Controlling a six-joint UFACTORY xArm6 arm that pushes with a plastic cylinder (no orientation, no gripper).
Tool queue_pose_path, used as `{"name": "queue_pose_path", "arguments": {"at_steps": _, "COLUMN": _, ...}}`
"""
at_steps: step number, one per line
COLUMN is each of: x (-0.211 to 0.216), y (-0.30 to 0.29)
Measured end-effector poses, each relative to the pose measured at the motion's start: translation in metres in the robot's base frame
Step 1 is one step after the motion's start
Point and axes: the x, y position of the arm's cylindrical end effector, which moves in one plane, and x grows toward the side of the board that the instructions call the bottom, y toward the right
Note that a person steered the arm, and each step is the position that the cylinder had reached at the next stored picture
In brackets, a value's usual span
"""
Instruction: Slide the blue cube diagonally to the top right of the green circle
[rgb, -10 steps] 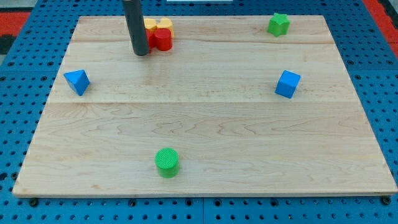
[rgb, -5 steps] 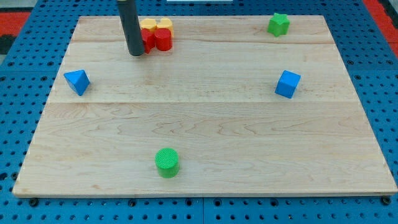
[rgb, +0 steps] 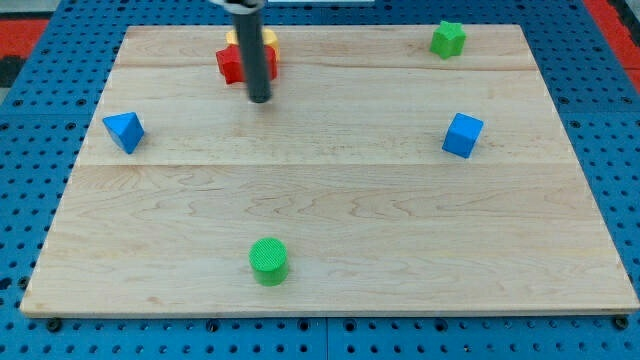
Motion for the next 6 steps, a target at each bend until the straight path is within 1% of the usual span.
{"name": "queue_pose_path", "arguments": {"at_steps": 1, "x": 0.001, "y": 0.134}}
{"name": "queue_pose_path", "arguments": {"at_steps": 2, "x": 0.026, "y": 0.237}}
{"name": "queue_pose_path", "arguments": {"at_steps": 3, "x": 0.065, "y": 0.217}}
{"name": "queue_pose_path", "arguments": {"at_steps": 4, "x": 0.077, "y": 0.119}}
{"name": "queue_pose_path", "arguments": {"at_steps": 5, "x": 0.101, "y": 0.142}}
{"name": "queue_pose_path", "arguments": {"at_steps": 6, "x": 0.099, "y": 0.19}}
